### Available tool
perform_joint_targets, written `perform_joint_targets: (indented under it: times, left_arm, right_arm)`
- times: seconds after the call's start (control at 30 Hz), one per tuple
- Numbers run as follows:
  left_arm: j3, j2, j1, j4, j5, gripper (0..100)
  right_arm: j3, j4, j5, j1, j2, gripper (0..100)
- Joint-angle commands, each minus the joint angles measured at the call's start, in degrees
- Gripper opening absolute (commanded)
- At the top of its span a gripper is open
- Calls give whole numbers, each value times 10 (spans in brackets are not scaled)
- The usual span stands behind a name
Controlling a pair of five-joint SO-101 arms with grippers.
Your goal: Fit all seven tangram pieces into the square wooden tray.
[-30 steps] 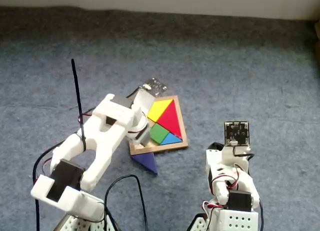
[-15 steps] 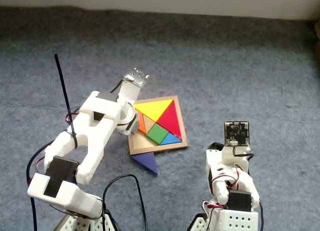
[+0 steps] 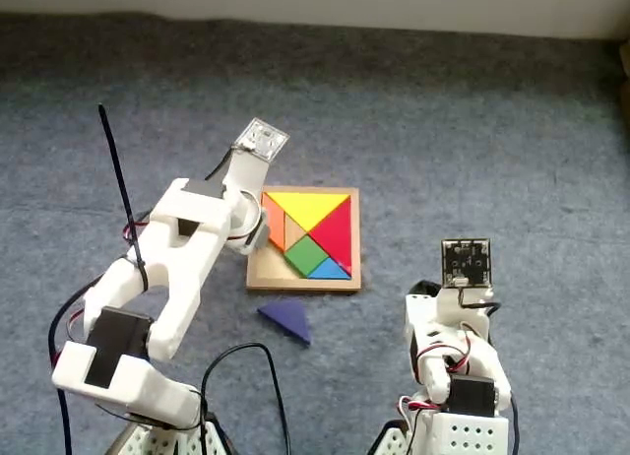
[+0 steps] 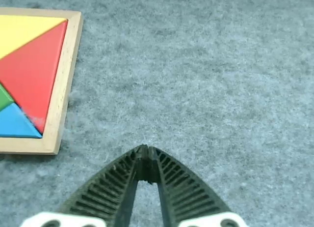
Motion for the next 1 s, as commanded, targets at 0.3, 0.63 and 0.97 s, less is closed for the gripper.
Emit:
perform_joint_targets:
  times: [0.3, 0.63, 0.97]
  left_arm:
    - [27, -219, 144, 175, 63, 197]
    - [117, -262, 178, 178, -18, 316]
    - [148, -154, 178, 134, -107, 315]
  right_arm:
    - [85, 0, -2, 7, 4, 9]
    - [85, 0, -2, 7, 4, 9]
    - [85, 0, -2, 7, 4, 9]
